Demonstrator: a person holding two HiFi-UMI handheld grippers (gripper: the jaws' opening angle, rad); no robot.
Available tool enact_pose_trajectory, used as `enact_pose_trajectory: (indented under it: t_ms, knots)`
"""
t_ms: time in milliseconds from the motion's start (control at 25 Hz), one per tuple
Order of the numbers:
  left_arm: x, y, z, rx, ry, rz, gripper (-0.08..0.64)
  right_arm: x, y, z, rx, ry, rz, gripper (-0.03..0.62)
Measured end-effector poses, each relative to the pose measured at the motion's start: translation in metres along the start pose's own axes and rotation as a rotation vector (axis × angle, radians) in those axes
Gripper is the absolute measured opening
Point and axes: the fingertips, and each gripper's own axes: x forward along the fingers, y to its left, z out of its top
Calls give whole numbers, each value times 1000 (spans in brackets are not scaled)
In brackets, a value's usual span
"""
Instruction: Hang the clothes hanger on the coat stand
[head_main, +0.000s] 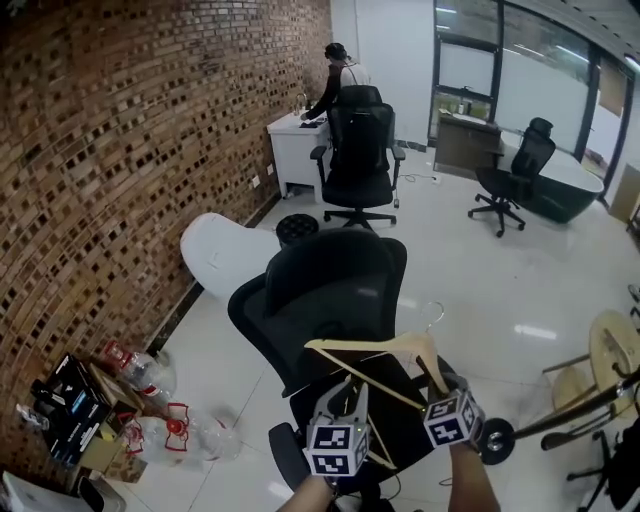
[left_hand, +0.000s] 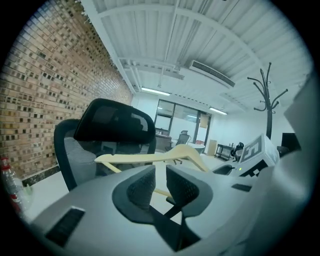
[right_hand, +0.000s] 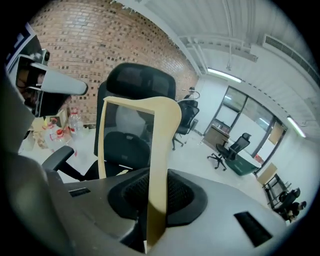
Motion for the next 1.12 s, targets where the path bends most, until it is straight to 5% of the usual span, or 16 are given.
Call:
enact_pose_trajectory:
  t_ms: [280,560,840,1120]
  knots:
    - [-89,-31,45,64,-59,-80,84,-134,4,53,-55,-85,-138,55]
    - [-146,-92,56,75,-89,-200,84,-249,-9,49,-79,-96,-270,55]
    - [-188,-204,58,123,-115,-325,84,-354,-47,2,-69,-84,-358,55]
    - [-219,-383,50,170,-135,-442,84,-480,-138,-92,-66,-74,-452,55]
